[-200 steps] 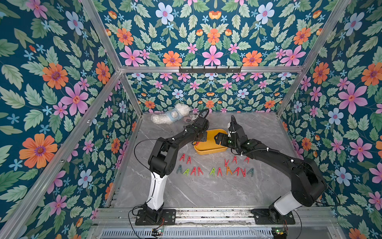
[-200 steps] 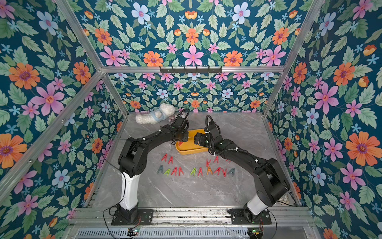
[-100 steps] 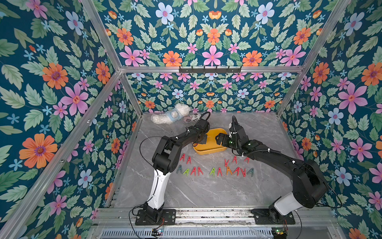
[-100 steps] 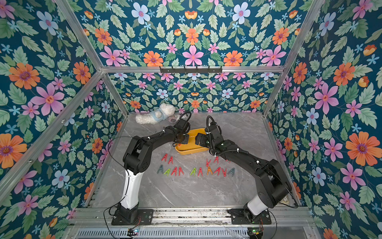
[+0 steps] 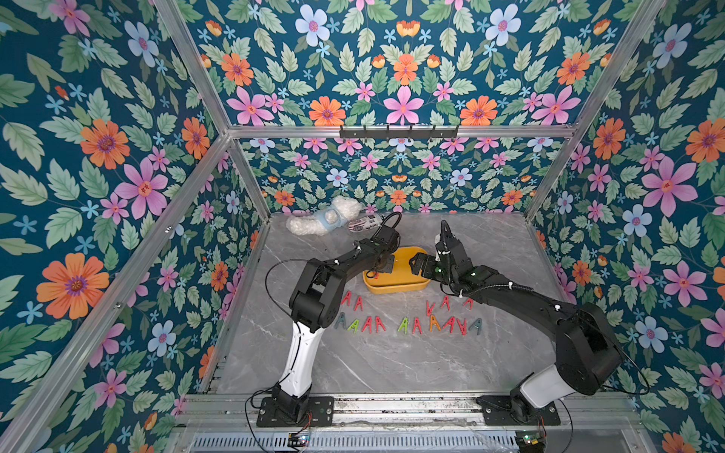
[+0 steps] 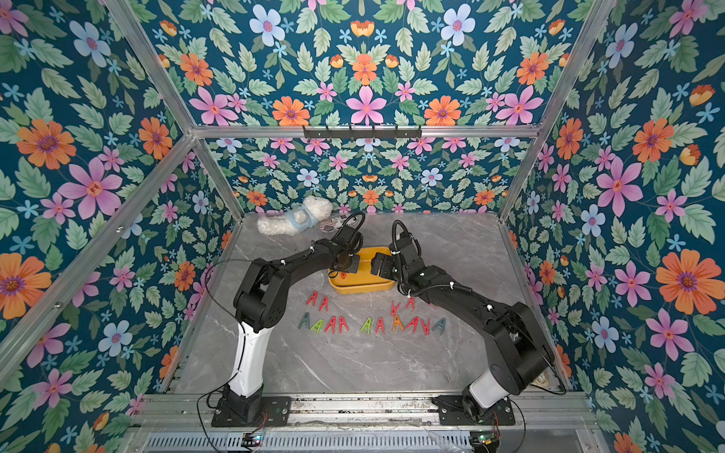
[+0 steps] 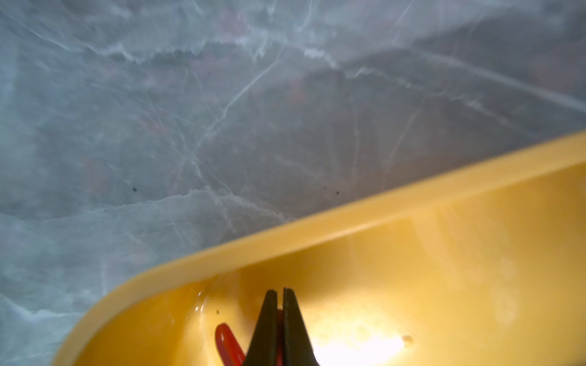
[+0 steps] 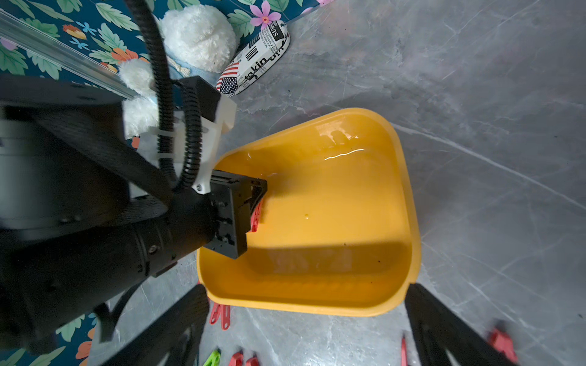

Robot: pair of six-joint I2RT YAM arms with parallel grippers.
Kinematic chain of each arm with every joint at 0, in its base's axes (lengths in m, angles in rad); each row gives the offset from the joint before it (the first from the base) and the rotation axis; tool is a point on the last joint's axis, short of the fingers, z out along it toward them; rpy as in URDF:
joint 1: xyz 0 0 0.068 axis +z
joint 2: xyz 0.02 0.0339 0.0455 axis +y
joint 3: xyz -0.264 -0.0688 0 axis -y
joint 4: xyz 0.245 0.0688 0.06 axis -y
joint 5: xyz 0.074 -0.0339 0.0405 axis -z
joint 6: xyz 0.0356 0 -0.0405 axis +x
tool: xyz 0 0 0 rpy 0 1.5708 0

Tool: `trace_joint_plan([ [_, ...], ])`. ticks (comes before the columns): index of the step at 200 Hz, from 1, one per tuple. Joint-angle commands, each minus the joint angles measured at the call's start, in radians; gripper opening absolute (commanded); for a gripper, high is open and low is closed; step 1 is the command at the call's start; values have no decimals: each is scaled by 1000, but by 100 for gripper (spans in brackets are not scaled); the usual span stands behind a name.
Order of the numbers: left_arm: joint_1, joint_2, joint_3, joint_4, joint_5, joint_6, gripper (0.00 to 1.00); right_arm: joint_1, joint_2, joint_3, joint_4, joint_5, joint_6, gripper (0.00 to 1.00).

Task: Take the clothespins out of the storage box
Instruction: Pick up the clothespin from the storage box.

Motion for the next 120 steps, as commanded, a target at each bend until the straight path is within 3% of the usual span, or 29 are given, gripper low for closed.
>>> trace_joint_plan([
  [1, -5, -35, 15, -31, -26, -32, 2, 0, -12, -7, 21, -9, 18, 99],
  [53, -33, -144, -11, -78, -13, -136, 2, -1, -48, -48, 46, -39, -7, 99],
  [120, -124, -280, -201, -78, -24, -337, 3, 0, -180, -161, 55, -63, -45, 99],
])
